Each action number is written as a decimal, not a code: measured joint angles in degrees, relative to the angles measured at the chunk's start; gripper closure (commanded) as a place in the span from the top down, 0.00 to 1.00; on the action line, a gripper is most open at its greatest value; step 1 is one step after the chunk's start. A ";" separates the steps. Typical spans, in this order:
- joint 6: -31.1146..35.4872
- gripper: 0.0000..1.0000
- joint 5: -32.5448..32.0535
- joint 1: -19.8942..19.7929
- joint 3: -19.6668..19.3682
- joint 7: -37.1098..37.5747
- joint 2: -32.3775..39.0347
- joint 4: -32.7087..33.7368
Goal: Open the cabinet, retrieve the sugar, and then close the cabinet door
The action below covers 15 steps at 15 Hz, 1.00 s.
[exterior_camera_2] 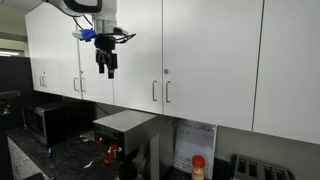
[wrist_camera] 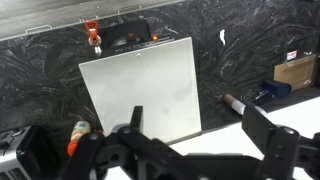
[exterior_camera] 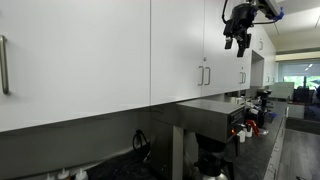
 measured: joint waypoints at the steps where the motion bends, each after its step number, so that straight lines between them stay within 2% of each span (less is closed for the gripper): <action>1: 0.00 1.00 0.00 -0.26 -1.04 -1.29 -0.37 0.00; 4: 0.00 1.00 0.01 -0.58 -2.18 -2.58 -0.75 -0.02; 12: 0.00 1.00 0.05 -0.57 -1.98 -2.58 -0.74 -0.10; 15: 0.07 1.00 0.15 -0.59 -3.25 -4.18 -0.17 0.83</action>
